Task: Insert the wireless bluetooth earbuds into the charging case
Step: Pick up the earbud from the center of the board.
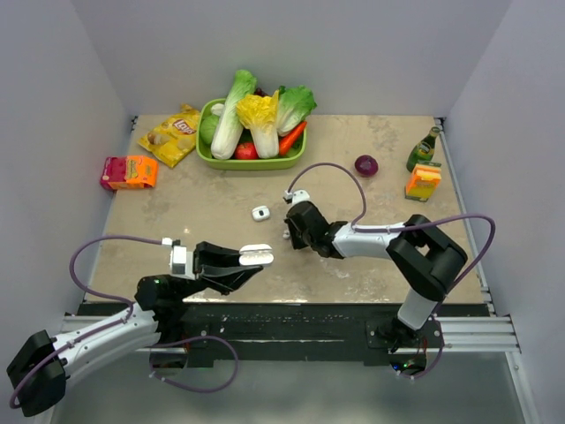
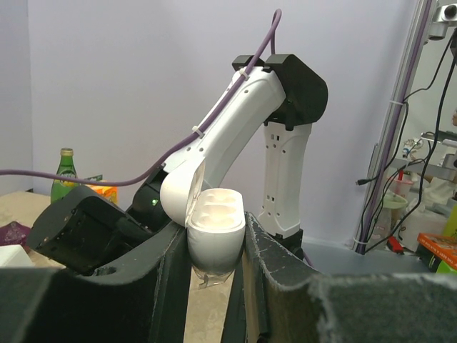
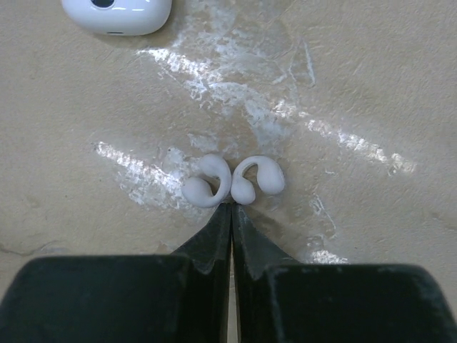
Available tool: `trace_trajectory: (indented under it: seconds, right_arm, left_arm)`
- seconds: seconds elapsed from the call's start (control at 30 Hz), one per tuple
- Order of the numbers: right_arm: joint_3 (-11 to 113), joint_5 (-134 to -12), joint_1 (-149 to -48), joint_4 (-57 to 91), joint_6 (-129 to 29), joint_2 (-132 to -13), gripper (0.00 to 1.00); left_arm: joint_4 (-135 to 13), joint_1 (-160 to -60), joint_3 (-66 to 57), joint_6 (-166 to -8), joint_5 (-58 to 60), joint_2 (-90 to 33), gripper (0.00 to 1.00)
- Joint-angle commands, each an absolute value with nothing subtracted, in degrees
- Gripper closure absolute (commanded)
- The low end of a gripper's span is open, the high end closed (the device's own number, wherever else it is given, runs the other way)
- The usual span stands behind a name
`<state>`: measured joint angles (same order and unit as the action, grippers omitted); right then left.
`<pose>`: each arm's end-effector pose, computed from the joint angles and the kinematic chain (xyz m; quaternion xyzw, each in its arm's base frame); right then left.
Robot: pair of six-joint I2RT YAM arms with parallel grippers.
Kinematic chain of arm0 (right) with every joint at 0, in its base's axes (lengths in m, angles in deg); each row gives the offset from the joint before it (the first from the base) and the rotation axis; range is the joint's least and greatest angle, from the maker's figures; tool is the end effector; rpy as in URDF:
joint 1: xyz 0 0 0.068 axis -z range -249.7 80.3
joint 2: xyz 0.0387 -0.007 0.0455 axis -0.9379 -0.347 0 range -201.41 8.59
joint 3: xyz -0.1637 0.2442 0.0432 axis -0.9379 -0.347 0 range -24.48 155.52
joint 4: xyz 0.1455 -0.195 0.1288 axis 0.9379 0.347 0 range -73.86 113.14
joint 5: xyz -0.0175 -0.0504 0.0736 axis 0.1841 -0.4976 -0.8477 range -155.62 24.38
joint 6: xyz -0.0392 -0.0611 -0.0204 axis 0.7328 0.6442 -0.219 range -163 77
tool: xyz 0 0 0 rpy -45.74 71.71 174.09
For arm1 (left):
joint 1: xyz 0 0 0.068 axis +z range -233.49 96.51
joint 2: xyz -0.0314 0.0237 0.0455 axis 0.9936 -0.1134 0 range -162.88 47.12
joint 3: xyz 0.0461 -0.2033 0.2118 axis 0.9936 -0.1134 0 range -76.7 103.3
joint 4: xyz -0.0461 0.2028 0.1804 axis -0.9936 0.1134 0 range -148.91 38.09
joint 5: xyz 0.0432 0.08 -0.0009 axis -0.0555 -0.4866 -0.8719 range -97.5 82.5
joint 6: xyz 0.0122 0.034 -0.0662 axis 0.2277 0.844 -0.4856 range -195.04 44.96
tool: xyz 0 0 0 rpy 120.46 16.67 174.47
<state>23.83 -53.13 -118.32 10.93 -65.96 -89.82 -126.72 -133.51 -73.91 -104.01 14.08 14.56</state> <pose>0.2559 0.2695 0.1427 -0.1632 0.9043 0.1415 0.3681 0.0697 -0.1196 0.2743 0.2441 0.3922 -0.6249 0.6293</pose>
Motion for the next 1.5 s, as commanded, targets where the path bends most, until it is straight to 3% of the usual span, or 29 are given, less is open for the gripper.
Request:
trace_trajectory:
  seconds: [0.0,0.5,0.87,1.47]
  right_arm:
    - [25.7,-51.03,-116.81,12.45,-65.33,-91.34,0.95]
    - [27.11,-52.53,-116.11,12.36,-64.88,-91.35,0.78]
    - [26.41,-54.63,-115.93,12.19,-66.2,-85.11,0.75]
    - [28.95,-56.92,-115.93,12.45,-65.94,-90.02,0.69]
  left_arm:
    - [-128.43,-133.76,-82.24,-103.95,12.98,14.77,1.0]
    - [-128.17,-133.76,-82.23,-103.87,12.8,14.77,1.0]
    - [-127.99,-133.85,-82.15,-103.95,12.71,14.69,1.0]
    - [-128.34,-133.94,-82.15,-104.04,13.06,14.25,1.0]
